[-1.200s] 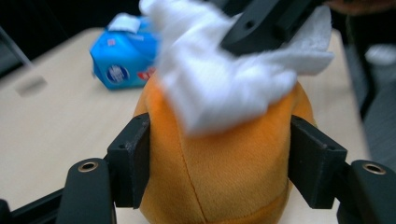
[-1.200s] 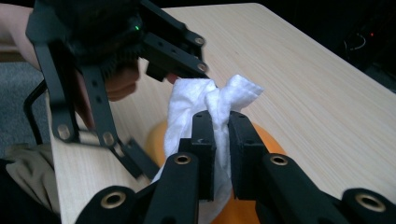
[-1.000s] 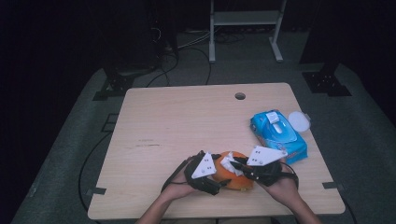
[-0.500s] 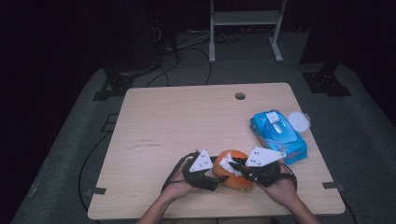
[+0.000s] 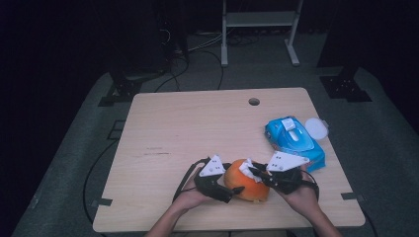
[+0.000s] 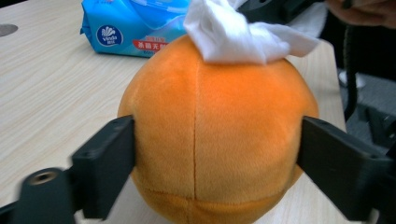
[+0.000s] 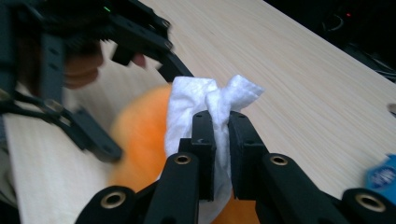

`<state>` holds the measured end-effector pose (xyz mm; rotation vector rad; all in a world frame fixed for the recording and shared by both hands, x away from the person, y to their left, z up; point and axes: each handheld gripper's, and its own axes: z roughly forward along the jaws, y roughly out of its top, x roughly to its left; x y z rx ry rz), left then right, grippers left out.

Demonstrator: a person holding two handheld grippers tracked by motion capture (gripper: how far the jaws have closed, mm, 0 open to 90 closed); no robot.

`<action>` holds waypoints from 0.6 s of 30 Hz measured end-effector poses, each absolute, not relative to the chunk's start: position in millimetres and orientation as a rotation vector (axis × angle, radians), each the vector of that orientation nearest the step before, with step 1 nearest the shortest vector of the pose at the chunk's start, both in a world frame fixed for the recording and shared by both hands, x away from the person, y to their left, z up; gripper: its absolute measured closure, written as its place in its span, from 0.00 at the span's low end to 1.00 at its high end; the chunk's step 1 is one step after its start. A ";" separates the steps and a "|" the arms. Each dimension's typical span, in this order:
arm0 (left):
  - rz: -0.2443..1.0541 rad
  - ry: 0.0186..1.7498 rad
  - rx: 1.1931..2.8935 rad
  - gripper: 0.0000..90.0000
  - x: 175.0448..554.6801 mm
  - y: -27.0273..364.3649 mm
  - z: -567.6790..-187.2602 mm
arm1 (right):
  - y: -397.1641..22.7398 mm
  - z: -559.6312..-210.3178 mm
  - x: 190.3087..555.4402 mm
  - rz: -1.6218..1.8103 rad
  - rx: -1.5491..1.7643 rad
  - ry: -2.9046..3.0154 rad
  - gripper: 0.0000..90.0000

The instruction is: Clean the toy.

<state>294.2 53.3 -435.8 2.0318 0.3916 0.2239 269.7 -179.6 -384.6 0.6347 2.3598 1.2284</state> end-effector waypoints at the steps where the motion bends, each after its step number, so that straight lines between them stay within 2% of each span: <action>1: 0.245 0.371 2.044 0.23 291.9 52.1 -435.8 | -173.6 -384.7 266.7 1.239 0.613 2.369 0.90; 5: 0.287 0.349 2.077 0.28 288.9 53.5 -435.8 | -156.2 -383.8 259.4 1.199 0.532 2.394 0.90; 11: 0.256 0.360 2.081 0.29 292.3 63.3 -441.5 | -188.2 -384.8 273.1 1.190 0.652 2.347 0.90; 14: 0.223 0.385 2.057 0.20 295.6 63.4 -438.1 | -202.3 -389.9 278.2 1.201 0.724 2.343 0.90; 16: 0.220 0.393 2.045 0.13 296.7 60.8 -435.4 | -198.4 -391.0 276.7 1.185 0.702 2.338 0.90; 18: 0.216 0.385 2.053 0.11 295.3 56.7 -435.0 | -189.0 -389.0 273.4 1.179 0.669 2.338 0.90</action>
